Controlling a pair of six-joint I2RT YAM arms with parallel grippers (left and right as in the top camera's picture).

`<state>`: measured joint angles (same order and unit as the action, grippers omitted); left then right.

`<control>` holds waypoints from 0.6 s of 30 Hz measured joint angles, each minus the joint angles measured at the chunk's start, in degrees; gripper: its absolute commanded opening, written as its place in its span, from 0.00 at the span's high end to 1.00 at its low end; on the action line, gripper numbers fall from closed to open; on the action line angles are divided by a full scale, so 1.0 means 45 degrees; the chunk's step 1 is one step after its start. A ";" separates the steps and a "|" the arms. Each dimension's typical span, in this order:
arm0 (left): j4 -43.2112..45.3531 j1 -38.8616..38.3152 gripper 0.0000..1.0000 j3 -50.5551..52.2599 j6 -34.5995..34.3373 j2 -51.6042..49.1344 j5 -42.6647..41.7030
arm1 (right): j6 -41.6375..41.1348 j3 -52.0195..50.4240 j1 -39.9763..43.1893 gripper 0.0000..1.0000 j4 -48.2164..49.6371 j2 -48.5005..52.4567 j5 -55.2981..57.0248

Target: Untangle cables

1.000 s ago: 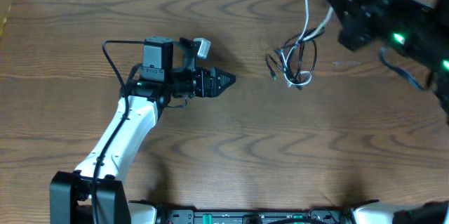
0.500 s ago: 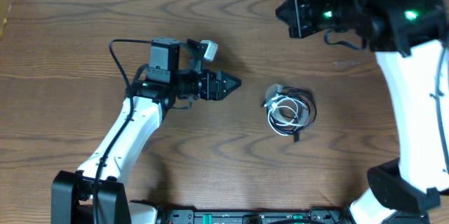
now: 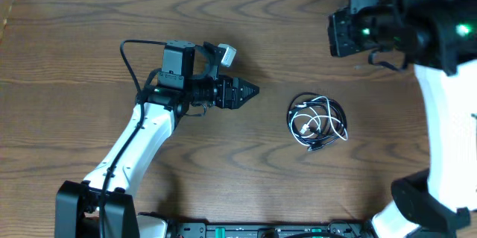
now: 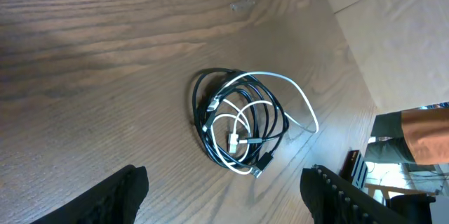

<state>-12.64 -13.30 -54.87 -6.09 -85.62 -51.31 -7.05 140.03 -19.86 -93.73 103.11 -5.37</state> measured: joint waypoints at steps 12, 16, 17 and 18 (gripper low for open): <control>0.0000 0.0000 0.26 0.0000 0.0039 0.0000 0.0000 | -0.0350 -0.2011 0.0000 0.69 -0.0466 0.0369 0.1749; 0.0000 0.0000 0.26 0.0000 0.0044 0.0000 0.0005 | -0.0330 -0.3181 0.0000 0.69 0.0486 0.0359 0.1957; -0.0005 0.0000 0.26 0.0000 0.0044 0.0000 0.0000 | -0.0330 -0.3609 0.0000 0.69 0.0923 0.0306 0.2025; -0.0005 0.0000 0.26 0.0000 0.0058 0.0000 0.0000 | -0.0325 -0.4129 0.0000 0.69 0.1399 0.0204 0.2127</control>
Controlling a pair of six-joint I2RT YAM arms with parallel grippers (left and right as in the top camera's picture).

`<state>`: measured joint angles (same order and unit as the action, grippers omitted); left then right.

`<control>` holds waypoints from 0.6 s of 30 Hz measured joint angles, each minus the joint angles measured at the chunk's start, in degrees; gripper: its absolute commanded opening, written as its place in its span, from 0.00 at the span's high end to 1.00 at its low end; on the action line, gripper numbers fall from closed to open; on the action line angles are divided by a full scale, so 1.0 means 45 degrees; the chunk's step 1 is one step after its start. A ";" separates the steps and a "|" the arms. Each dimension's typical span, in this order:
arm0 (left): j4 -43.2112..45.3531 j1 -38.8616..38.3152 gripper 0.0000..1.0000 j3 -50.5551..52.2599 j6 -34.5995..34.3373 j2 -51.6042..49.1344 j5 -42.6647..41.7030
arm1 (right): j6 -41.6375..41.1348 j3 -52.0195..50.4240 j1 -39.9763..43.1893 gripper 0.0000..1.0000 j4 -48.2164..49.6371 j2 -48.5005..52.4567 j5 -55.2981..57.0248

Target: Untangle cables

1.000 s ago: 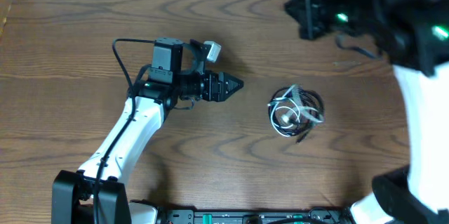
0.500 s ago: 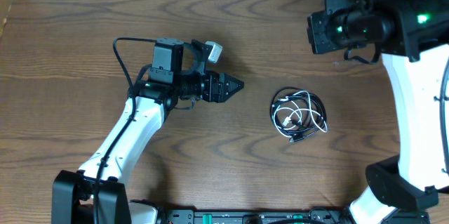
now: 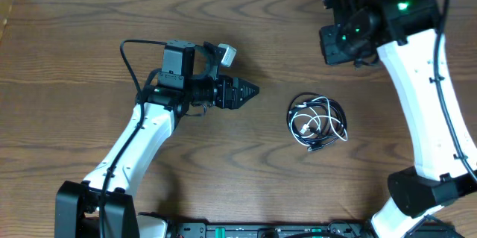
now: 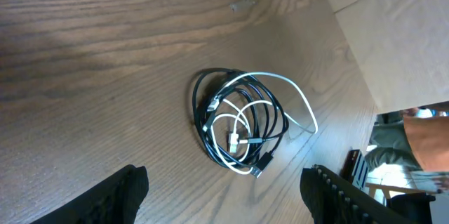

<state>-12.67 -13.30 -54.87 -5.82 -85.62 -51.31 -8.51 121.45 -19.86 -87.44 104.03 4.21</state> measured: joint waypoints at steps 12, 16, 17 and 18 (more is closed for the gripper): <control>-0.0039 0.0000 0.26 0.0000 0.0466 0.0000 0.0005 | 0.0549 -0.8952 0.0000 0.59 0.5081 -0.5192 0.0058; -0.0044 0.0000 0.26 0.0000 0.0593 0.0000 0.0010 | 0.0330 -1.1234 0.0000 0.60 0.5829 -0.5926 -0.0131; -0.0044 0.0000 0.26 0.0000 0.0607 0.0000 0.0005 | 0.0267 -1.1744 0.0000 0.60 0.6018 -0.5931 -0.0170; -0.0044 0.0000 0.26 0.0000 0.0612 0.0000 0.0005 | 0.0180 -1.2230 0.0000 0.60 0.6212 -0.5911 -0.0214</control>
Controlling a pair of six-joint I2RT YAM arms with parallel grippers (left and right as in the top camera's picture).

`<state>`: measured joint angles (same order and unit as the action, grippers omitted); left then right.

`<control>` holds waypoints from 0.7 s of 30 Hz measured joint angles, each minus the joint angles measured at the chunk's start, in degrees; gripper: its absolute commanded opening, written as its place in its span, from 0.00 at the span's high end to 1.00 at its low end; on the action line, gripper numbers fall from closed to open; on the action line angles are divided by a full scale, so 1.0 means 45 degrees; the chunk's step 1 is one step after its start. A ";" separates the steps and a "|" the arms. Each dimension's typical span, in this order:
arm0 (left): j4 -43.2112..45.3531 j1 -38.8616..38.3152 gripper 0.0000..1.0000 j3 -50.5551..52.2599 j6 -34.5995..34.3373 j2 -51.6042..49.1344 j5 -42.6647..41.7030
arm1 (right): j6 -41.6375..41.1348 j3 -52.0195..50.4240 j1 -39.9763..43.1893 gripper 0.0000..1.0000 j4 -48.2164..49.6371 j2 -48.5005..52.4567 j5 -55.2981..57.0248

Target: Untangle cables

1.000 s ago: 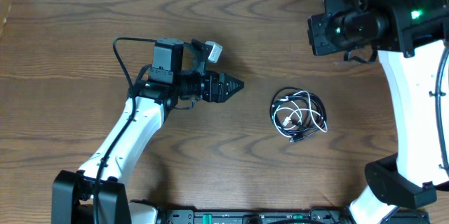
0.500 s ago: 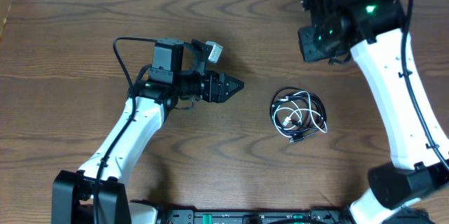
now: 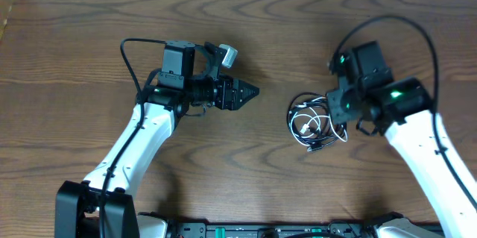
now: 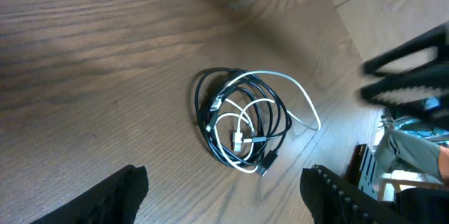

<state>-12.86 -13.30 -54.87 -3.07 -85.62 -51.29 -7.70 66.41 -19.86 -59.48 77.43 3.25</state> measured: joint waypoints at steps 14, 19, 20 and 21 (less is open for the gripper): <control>-0.0146 0.0000 0.26 0.0000 0.0034 0.0000 0.0000 | -0.0913 -0.3959 0.0000 0.59 0.3186 0.0005 -0.0457; -0.0146 0.0000 0.26 0.0000 0.0034 0.0000 0.0000 | -0.1326 -0.4765 0.0000 0.83 0.3963 0.0005 -0.0500; -0.0155 0.0000 0.26 0.0000 0.0034 0.0000 0.0000 | -0.1428 -0.4891 0.0000 0.96 0.4080 0.0005 -0.0510; -0.0170 0.0000 0.26 0.0000 0.0034 0.0000 0.0000 | -0.1545 -0.4988 0.0000 0.99 0.4192 0.0005 -0.0510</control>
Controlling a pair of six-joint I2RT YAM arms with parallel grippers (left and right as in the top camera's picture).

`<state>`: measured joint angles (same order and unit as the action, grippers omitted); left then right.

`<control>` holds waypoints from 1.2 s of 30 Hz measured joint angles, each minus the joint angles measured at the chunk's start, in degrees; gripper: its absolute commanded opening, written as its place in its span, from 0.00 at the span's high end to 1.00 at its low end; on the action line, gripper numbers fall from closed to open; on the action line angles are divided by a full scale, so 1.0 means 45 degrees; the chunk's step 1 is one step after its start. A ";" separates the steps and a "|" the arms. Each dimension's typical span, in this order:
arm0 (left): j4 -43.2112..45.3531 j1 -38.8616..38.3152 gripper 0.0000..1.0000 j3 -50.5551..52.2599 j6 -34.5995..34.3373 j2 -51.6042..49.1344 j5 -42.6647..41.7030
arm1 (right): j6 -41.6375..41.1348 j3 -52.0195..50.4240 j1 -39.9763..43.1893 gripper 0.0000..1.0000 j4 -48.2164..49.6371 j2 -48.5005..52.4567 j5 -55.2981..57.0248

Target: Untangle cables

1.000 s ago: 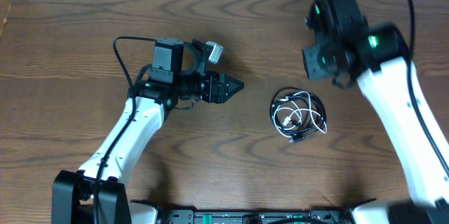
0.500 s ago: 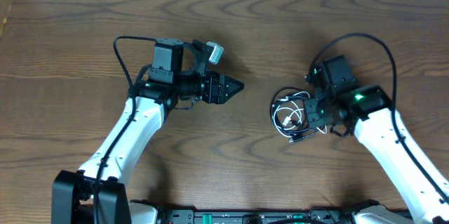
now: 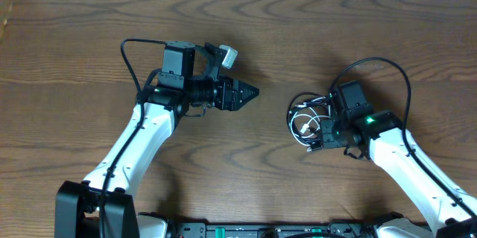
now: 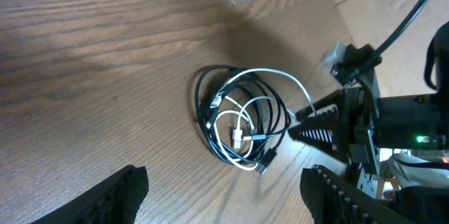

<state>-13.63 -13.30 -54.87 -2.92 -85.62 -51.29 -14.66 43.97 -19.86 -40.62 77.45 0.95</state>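
The tangled bundle of black and white cables [image 3: 311,122] lies coiled on the wooden table, right of centre, and shows whole in the left wrist view [image 4: 242,129]. My right gripper [image 3: 326,124] reaches in from the right and is low at the bundle's right edge. Its serrated fingers [image 4: 326,134] stand apart on either side of the outer white loop. My left gripper [image 3: 250,91] hovers open to the left of the bundle and points at it. Its two dark fingertips [image 4: 130,182] frame the lower corners of the wrist view, with nothing between them.
The wooden table [image 3: 246,14] ends at a pale strip along the back. In the left wrist view a light panel [image 4: 393,13] rises beyond the table's far edge. A small clear scrap [image 4: 242,1] lies on the wood past the bundle.
My right arm has dropped lower and further forward. Its gripper now sits against the bundle's right side, where before it hung just above and right of it. The left arm and the cables have not moved.
At first my right arm was high over the table's back right corner, far from the cables. Then it showed lower, close to the bundle's right side. Now its open fingers are at the outer white loop. The left gripper stayed open and still throughout.
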 measured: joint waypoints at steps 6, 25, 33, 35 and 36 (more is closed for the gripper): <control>-0.0583 -0.0058 0.26 0.0000 0.0005 0.0000 0.0000 | -0.0306 -0.0141 0.0005 0.99 0.1117 0.0000 -0.0015; -0.0121 -0.1885 0.26 0.0000 0.0330 0.0000 0.0311 | 0.0063 0.8869 0.1452 0.99 -0.2448 0.2084 -0.2045; 0.0321 -0.2846 0.26 0.0000 0.0330 0.0000 0.1103 | 0.0146 1.2235 0.1588 0.99 -0.3376 0.2827 -0.2161; 0.0486 -0.3016 0.26 0.0000 0.0335 0.0000 0.1161 | 0.0146 1.2760 0.1690 0.99 -0.3526 0.2846 -0.2171; 0.0544 -0.3113 0.26 0.0000 0.0335 0.0000 0.1239 | 0.0146 1.2939 0.1719 0.99 -0.3585 0.2846 -0.2171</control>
<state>-11.18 -27.31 -54.87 -1.41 -85.62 -45.71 -14.00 102.19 -12.12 -56.75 90.26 -8.82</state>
